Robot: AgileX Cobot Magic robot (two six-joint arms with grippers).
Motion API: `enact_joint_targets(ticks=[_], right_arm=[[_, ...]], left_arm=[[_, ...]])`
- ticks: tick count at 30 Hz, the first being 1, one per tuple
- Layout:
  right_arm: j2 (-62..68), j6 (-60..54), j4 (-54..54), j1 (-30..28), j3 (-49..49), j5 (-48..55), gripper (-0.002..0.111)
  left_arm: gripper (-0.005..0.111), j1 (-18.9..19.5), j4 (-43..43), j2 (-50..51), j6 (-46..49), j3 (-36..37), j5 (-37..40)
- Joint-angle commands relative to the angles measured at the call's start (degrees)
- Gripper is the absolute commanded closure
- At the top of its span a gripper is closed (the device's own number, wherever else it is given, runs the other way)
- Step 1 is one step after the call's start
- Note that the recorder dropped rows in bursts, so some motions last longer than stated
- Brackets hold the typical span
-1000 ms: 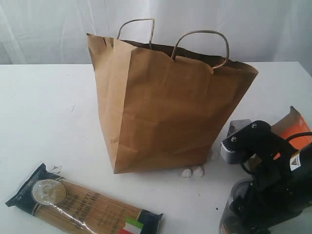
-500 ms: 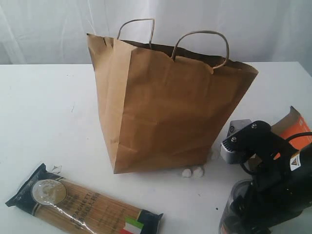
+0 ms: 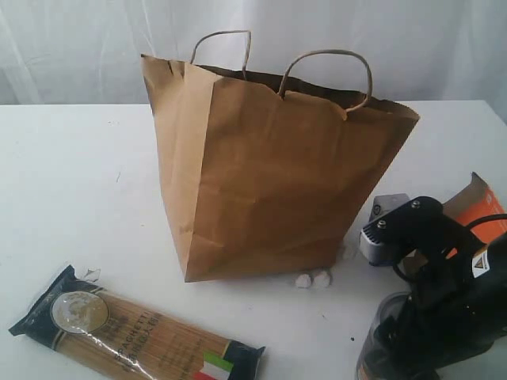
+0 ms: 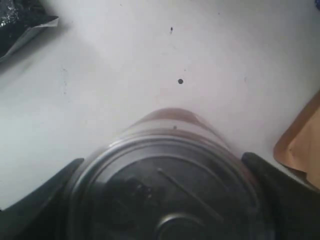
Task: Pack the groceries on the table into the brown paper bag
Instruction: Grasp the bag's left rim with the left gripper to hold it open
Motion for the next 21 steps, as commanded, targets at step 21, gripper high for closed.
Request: enact_joint_targets(ticks=[21], right_arm=[[-0.01, 1.58, 1.37, 0.08, 0.27, 0.62, 0.046]], left_arm=[[0.107, -2.1, -23.87, 16.43, 24.31, -40.28, 41.65]])
